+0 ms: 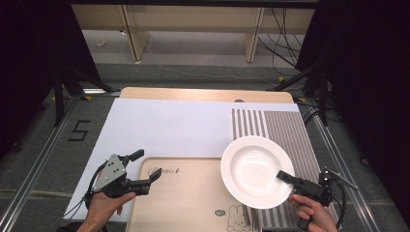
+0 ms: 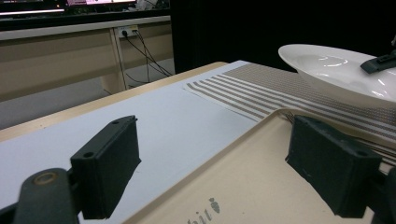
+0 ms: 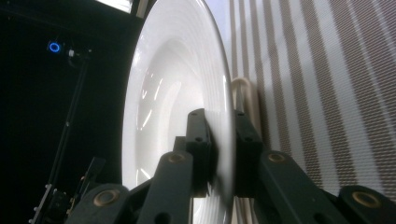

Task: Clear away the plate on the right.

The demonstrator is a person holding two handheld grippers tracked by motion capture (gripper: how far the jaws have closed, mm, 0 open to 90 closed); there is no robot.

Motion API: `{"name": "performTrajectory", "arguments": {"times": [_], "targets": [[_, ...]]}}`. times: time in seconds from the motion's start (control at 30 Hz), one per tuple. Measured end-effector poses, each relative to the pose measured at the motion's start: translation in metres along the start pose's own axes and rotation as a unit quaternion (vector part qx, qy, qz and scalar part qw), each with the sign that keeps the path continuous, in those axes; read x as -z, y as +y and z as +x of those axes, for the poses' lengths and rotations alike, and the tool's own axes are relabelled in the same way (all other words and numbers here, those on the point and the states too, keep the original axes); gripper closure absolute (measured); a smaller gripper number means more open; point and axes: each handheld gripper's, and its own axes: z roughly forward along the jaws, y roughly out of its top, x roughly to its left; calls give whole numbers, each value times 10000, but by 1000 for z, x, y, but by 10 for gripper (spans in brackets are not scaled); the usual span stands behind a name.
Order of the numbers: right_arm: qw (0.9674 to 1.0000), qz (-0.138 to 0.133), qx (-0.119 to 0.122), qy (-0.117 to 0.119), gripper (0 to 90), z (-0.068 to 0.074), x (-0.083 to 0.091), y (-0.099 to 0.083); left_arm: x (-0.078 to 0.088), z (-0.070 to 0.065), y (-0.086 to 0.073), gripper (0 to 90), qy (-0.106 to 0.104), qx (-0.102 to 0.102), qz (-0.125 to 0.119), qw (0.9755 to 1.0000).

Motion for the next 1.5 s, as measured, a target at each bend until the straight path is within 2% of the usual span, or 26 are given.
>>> {"name": "performTrajectory", "arguments": {"times": [0.03, 0.07, 0.1, 0.17, 0.2, 0.23, 0.27, 0.3, 0.37, 0.4, 0.43, 0.53, 0.57, 0.63, 0.67, 0.87, 1.07, 1.1, 1.13, 1.27, 1.37, 1.5], "targets": [[9998, 7, -214, 54, 810, 4, -2, -1, 0, 0, 0, 160, 1, 1, 1, 10000], [10000, 73, -13, 19, 810, 3, -5, -2, 0, 0, 0, 160, 4, 2, 0, 10000], [10000, 36, -20, -12, 809, 5, -9, -4, 0, 0, 0, 160, 3, 2, -1, 10000], [9999, 126, -18, 22, 809, 7, -12, -7, 0, 0, 0, 160, 4, 3, -3, 10000], [9996, 232, -82, 124, 810, 8, -13, -8, 0, 0, 0, 160, 2, 3, -3, 10000], [9996, 270, 54, 85, 810, 8, -15, -9, 0, 0, 0, 160, 2, 2, -4, 10000], [9994, 302, -42, 156, 809, 10, -18, -10, 0, 0, 0, 159, 1, 4, -6, 10000], [9995, 294, 53, 123, 810, 11, -21, -12, 0, 0, 0, 160, 1, 4, -6, 10000], [9989, 421, -32, 195, 809, 15, -25, -14, 0, 0, 0, 160, 2, 13, -11, 10000], [9991, 401, 57, 152, 809, 15, -28, -17, 0, 0, 0, 159, -21, 31, -50, 10000], [9985, 514, 71, 197, 808, 16, -31, -18, 0, 0, 0, 159, -21, 31, -50, 10000], [9985, 533, 18, 156, 808, 20, -36, -21, 0, 0, 0, 159, -24, 34, -54, 10000], [9975, 671, 77, 198, 808, 22, -42, -24, -1, 0, 0, 159, -25, 36, -53, 10000], [9972, 714, 94, 180, 808, 23, -45, -26, -1, 0, 0, 159, -27, 33, -55, 10000], [9960, 846, 141, 234, 806, 26, -52, -30, -1, 0, 0, 159, -28, 34, -60, 10000], [9926, 1134, 325, 294, 804, 34, -70, -40, 0, -1, 0, 158, -21, 26, -40, 10000], [9880, 1470, 349, 319, 804, 40, -89, -50, 1, 0, 0, 158, -6, 59, -42, 10000], [9880, 1470, 349, 319, 804, 40, -89, -50, 1, 0, 0, 158, -6, 59, -42, 10000], [9867, 1539, 413, 332, 803, 42, -96, -53, 1, 0, 0, 158, -7, 68, -51, 10000], [9840, 1725, 398, 201, 804, 42, -108, -57, 1, 0, 0, 158, -20, 78, -53, 10000], [9816, 1827, 544, 128, 802, 43, -115, -58, 1, -1, 1, 158, -30, 73, -64, 9999], [9804, 1896, 540, 38, 802, 43, -123, -59, 1, -1, 1, 158, -34, 63, -67, 10000]]}}
